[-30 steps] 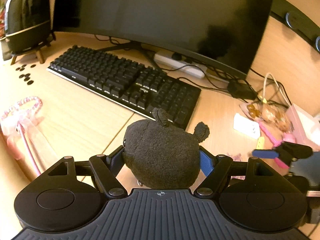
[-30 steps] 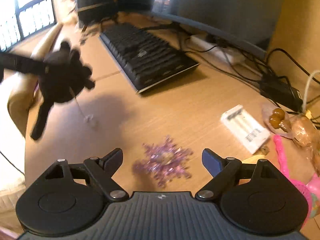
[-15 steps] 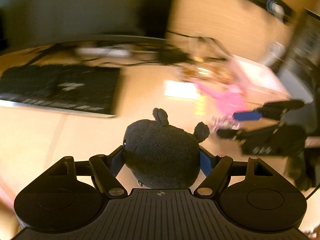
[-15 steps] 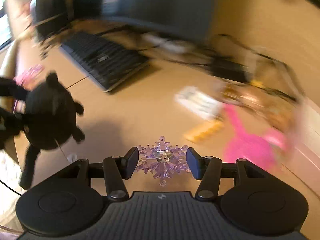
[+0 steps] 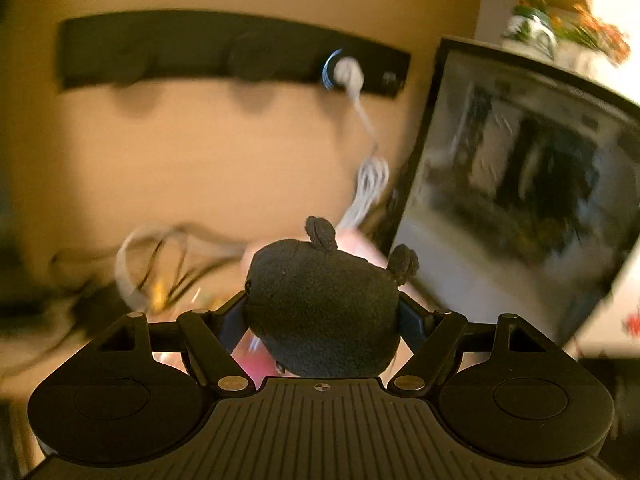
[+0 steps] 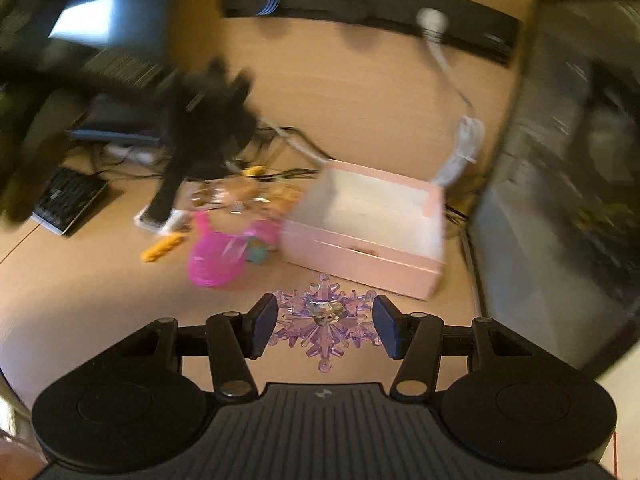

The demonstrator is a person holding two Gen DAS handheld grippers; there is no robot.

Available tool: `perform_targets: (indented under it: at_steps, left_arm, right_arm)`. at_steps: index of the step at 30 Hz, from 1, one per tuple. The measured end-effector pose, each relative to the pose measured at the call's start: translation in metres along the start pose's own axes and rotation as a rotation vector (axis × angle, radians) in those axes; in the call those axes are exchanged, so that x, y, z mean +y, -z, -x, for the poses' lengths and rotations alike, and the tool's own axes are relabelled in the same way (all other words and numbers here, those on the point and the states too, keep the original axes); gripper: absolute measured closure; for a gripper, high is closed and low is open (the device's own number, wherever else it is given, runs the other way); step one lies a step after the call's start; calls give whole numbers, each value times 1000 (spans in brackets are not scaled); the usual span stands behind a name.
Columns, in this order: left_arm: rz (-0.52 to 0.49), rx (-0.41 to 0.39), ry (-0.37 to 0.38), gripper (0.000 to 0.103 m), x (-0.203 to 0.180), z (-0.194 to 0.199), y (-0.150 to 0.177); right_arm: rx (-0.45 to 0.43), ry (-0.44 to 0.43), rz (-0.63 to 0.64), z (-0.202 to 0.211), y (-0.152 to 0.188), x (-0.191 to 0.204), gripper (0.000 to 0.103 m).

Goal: Organize objects
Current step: 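Drop the black plush into the pink box with the left gripper while the right drops the snowflake in, then grasp the pink strainer with the left gripper while the right grasps the white battery charger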

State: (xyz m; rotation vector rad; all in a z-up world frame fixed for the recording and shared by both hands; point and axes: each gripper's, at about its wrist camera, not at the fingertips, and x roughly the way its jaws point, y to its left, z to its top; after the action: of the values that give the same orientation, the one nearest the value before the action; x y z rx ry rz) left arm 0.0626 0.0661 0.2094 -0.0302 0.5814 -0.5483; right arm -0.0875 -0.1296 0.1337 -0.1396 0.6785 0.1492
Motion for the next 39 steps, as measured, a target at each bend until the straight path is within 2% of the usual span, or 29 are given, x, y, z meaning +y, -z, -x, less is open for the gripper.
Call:
perform_targets:
  at_steps: [3, 5, 8, 10, 12, 14, 16, 21, 22, 25, 28, 31, 34, 36, 39]
  left_arm:
    - [15, -2, 29, 18, -5, -50, -38]
    - [7, 59, 9, 17, -9, -93, -49]
    - [42, 152, -10, 20, -10, -147, -47]
    - [69, 142, -20, 22, -6, -161, -43]
    - [94, 58, -69, 22, -2, -152, -34]
    - [137, 11, -92, 22, 8, -137, -26]
    - [177, 4, -110, 22, 19, -116, -9]
    - [186, 49, -230, 22, 37, -56, 52]
    - [204, 64, -244, 22, 42, -49, 62]
    - [222, 131, -288, 22, 50, -27, 99]
    - [194, 190, -314, 22, 53, -13, 126]
    - [215, 221, -298, 22, 56, -13, 140]
    - [232, 223, -264, 22, 57, -22, 137]
    - [282, 225, -244, 22, 58, -36, 132]
    - [361, 206, -269, 22, 60, -52, 126]
  right_arm:
    - [-5, 2, -44, -10, 4, -19, 50]
    - [4, -4, -56, -21, 4, -26, 50]
    - [4, -2, -38, -26, 9, -31, 50]
    - [-3, -1, -38, -26, 7, -33, 50]
    - [-15, -3, -48, -29, 1, -40, 50]
    - [-35, -3, -61, -36, -11, -47, 50]
    - [-61, -8, -65, -47, -28, -52, 50]
    - [-167, 0, -70, -87, -82, -53, 50]
    - [-184, 2, -71, -97, -91, -52, 48]
    - [-165, -9, -82, -127, -110, -45, 21]
    - [-129, -28, -73, -142, -107, -32, 18]
    - [-73, -38, -58, -147, -91, -16, 16]
    - [-16, -36, -32, -145, -66, -2, 14]
    - [18, -28, -22, -142, -52, 4, 13]
    - [53, 3, 5, -132, -31, 11, 13]
